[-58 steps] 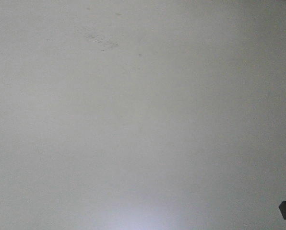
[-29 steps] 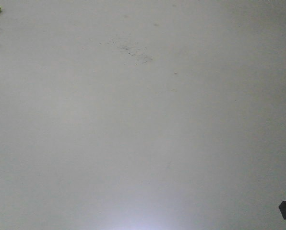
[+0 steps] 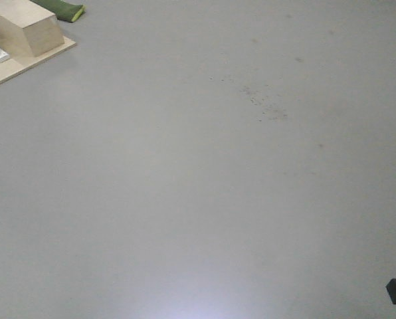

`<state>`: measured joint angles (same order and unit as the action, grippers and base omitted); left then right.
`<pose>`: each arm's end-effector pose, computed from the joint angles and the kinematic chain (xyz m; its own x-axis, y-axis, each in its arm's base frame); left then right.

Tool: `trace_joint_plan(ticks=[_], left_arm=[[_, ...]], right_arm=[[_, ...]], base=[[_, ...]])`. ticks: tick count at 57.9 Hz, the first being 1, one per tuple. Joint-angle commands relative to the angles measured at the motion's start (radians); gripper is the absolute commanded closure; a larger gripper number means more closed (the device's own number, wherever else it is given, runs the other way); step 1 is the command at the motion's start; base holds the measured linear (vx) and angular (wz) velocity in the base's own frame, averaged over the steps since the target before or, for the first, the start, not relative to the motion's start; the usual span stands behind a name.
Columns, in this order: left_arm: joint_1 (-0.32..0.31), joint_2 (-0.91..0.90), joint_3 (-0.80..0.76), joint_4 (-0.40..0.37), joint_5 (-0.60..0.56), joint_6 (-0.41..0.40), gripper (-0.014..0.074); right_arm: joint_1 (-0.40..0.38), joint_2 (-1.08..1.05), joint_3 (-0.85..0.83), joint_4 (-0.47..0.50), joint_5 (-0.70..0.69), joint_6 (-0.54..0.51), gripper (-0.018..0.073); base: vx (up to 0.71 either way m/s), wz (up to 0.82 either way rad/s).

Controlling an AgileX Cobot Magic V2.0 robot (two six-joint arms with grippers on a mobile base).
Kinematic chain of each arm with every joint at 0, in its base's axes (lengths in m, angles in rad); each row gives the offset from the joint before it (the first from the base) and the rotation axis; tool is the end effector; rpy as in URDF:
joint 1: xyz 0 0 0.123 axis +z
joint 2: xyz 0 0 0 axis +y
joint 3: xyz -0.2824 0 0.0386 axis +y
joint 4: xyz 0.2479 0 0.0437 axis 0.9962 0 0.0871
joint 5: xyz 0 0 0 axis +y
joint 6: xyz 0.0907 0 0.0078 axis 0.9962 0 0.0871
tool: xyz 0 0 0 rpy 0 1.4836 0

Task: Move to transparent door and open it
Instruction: 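Drive up to the white-framed glass sliding door on the wooden platform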

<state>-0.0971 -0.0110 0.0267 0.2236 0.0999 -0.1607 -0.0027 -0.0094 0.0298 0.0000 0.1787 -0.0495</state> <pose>0.0567 -0.0035 0.1958 -0.0211 0.0641 -0.9977 0.0764 0.9951 0.0623 0.0564 -0.0002 0.1873 -0.1117 -0.0492 -0.9925 -0.0028 0.9988 -0.0492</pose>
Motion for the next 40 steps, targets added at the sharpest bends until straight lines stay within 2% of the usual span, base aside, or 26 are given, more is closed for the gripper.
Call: trace_joint_plan(ticks=[1,40], left_arm=[[-0.003,0.007,0.03,0.002,-0.084,-0.004,0.0602],[-0.003,0.007,0.03,0.002,-0.084,-0.004,0.0602]], right_arm=[[-0.004,-0.015,0.014,-0.007,-0.086,-0.002,0.0567],[-0.004,-0.015,0.014,-0.007,-0.086,-0.002,0.0567]], base=[[0.53,0.54],[0.5,0.46]])
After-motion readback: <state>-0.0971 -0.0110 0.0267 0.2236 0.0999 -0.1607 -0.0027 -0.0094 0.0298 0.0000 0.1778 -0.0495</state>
